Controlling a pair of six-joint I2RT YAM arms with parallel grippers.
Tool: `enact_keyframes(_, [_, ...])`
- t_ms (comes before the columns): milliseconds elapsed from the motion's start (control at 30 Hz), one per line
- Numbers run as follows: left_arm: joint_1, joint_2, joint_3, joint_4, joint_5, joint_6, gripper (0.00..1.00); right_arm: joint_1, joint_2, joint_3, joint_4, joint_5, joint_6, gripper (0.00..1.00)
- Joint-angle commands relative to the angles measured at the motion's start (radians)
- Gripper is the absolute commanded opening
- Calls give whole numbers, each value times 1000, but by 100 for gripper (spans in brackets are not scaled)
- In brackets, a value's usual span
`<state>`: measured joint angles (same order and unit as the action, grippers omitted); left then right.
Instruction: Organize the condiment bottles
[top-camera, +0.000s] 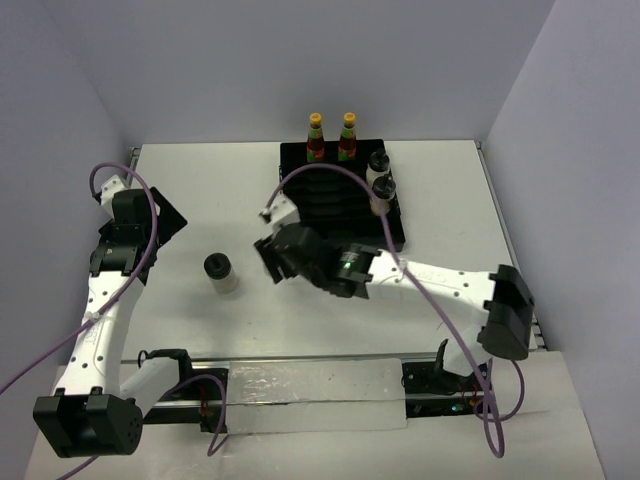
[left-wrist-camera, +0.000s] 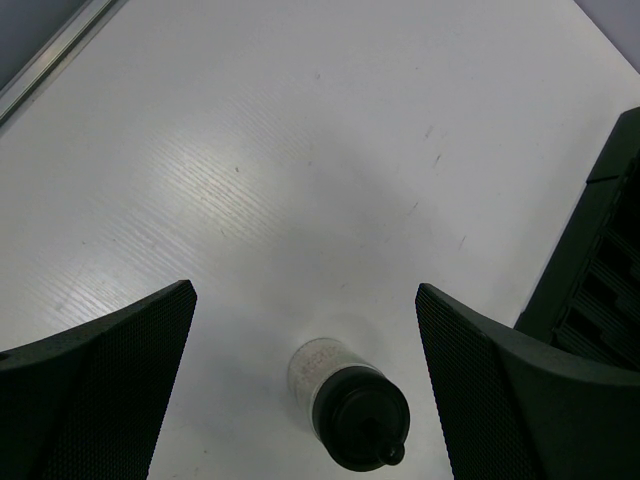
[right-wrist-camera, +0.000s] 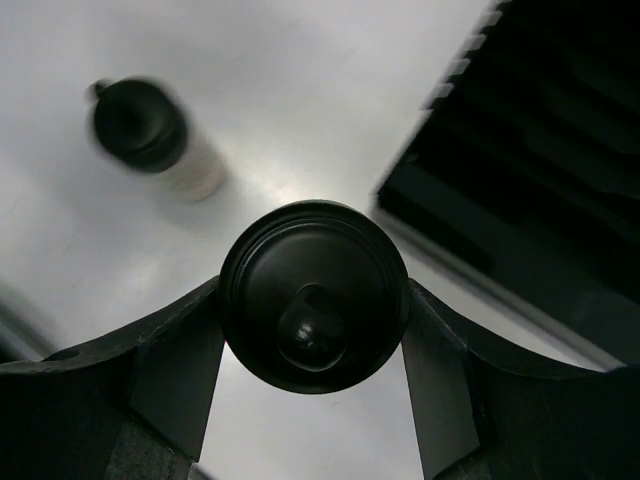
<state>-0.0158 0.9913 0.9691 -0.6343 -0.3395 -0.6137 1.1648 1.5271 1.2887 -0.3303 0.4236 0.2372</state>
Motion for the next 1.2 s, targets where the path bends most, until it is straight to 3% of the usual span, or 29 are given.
enact_keyframes(0, [11,-9,20,21,4,12,99,-152,-107,-77,22,71,30,37])
enact_keyframes(300, [11,-3,26,16,-1,14,99,-423,-151,-207,71,75,44,38])
enact_keyframes(533, [11,1,25,17,2,11,99,-558,-158,-272,120,47,57,38])
enact_keyframes(1167, [11,-2,24,12,3,13,99,-614,-30,-259,186,43,73,39])
